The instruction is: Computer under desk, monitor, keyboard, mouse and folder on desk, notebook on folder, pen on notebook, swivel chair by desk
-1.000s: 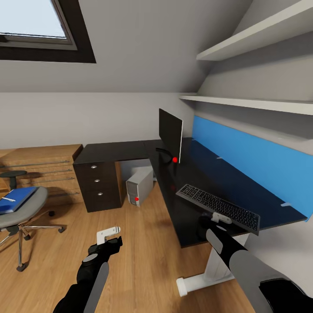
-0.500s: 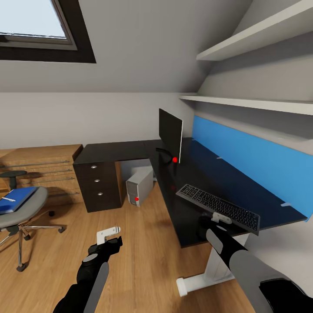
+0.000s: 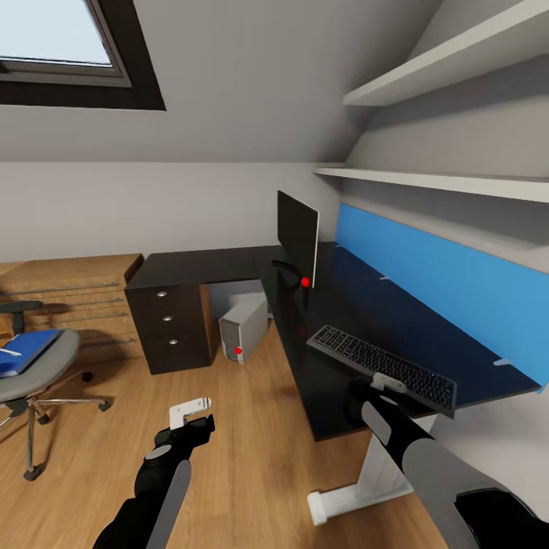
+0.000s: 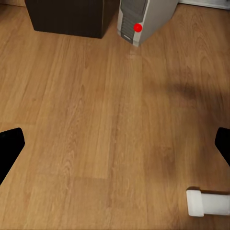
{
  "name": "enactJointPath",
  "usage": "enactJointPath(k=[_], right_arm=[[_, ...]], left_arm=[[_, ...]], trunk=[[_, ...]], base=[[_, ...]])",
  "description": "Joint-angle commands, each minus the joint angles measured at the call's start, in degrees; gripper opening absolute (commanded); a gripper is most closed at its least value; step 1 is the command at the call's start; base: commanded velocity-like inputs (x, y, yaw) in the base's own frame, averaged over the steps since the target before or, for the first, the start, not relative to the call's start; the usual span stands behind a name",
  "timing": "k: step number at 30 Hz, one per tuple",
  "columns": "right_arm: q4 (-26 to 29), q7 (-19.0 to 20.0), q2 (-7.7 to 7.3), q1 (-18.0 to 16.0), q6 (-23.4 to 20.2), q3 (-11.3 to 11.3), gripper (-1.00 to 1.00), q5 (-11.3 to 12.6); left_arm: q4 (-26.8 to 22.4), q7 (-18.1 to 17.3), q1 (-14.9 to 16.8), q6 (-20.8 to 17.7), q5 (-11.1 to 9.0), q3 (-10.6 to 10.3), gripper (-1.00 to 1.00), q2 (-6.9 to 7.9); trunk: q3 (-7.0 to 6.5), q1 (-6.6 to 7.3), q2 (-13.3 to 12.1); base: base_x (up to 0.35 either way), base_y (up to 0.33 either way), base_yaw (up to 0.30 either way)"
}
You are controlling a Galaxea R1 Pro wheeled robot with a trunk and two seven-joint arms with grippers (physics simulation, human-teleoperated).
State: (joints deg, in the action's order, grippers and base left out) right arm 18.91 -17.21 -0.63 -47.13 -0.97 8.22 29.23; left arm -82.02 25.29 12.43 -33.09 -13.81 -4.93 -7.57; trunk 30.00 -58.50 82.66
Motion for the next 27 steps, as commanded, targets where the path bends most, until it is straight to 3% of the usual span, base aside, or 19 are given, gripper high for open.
enactJointPath(k=[1, 27], right_arm=[[0.0, -0.2, -0.08, 0.0, -0.3, 0.1, 1.0, 1.5], [-0.1, -0.2, -0.08, 0.0, -0.2, 0.1, 1.0, 1.4]], left_arm=[[-0.1, 0.6, 0.0, -0.1, -0.6, -0.1, 1.0, 0.01], [-0.1, 0.6, 0.0, -0.1, -0.6, -0.1, 1.0, 0.01]], trunk=[[0.08, -0.01, 0.0], [0.08, -0.01, 0.0]], base=[[0.025, -0.017, 0.0], [0.003, -0.002, 0.0]])
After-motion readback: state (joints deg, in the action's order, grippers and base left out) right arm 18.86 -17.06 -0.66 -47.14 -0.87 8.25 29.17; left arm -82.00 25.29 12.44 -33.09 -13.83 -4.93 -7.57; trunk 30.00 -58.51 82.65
